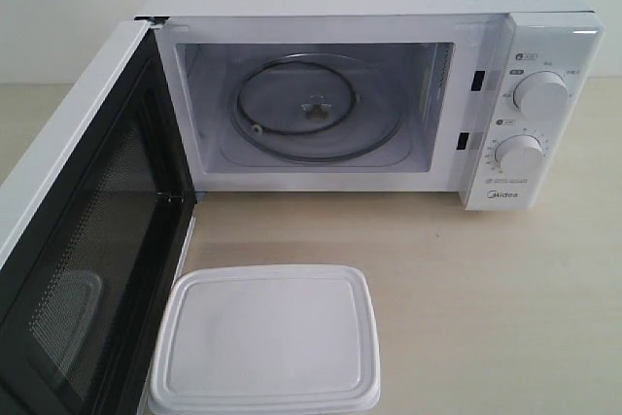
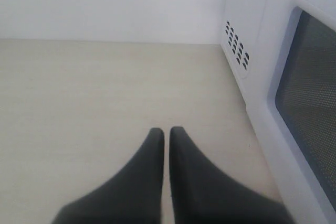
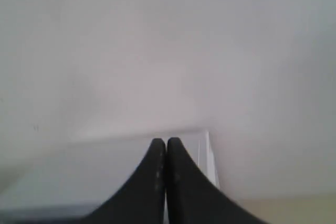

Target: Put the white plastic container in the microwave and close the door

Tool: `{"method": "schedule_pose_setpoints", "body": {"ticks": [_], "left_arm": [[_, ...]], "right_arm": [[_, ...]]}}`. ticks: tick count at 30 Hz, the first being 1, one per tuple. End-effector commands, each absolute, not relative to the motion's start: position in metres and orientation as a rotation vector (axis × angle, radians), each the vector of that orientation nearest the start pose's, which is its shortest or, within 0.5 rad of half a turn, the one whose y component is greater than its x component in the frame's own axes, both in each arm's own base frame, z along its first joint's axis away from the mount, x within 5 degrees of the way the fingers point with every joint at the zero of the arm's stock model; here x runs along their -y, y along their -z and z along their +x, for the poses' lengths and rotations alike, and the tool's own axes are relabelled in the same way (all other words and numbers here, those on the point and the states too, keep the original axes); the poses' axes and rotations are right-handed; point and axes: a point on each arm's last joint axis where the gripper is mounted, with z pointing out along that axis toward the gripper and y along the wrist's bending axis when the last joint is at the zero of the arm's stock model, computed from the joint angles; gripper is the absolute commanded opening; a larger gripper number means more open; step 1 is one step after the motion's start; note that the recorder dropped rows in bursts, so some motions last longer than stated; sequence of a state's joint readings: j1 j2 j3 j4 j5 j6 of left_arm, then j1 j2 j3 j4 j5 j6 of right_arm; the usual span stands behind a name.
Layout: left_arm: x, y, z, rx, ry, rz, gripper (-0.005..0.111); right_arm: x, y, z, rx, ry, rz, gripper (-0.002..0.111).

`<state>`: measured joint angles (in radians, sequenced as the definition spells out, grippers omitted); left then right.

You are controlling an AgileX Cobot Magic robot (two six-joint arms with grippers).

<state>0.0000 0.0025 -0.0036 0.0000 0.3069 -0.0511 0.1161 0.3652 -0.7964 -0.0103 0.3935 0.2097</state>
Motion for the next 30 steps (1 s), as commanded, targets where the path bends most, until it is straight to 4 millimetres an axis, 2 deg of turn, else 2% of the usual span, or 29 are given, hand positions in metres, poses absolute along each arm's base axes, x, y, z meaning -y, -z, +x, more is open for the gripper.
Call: {"method": "schedule_pose_setpoints", "body": {"ticks": [1,4,9,14,17,19,26,30], "left_arm": [[0.0,-0.185,0.054,-1.79,0.041,-0.055,0.004],[0.0,-0.185,0.054,-1.79,0.041,-0.055,0.004],[0.0,-0.185,0.054,-1.79,0.041,-0.055,0.004],[0.0,-0.185,0.054,-1.79,0.041,-0.055,0.004],[0.0,-0.185,0.054,-1.79,0.041,-0.055,0.004],[0.0,-0.185,0.054,-1.79,0.041,-0.055,0.004],[0.0,-0.185,0.054,-1.79,0.041,-0.055,0.004],[0.0,-0.185,0.054,-1.79,0.041,-0.055,0.004]], "right_arm": [[-0.009,-0.395,0.063,-1.689,-0.281,0.092,0.0],[-0.009,-0.398,0.062,-1.659,-0.291,0.097,0.0],[-0.023,-0.39,0.063,-1.761,-0.519,0.115,0.0],[-0.057,-0.367,0.071,-1.904,-0.836,-0.175,0.0],[-0.073,-0.349,0.073,-1.977,-1.055,-0.237,0.0],[-0.078,-0.336,0.077,-2.036,-1.111,-0.262,0.0],[-0.092,-0.273,0.09,-2.331,-1.166,-0.288,0.0],[-0.106,-0.246,0.096,-2.481,-1.202,-0.346,0.0]]}}
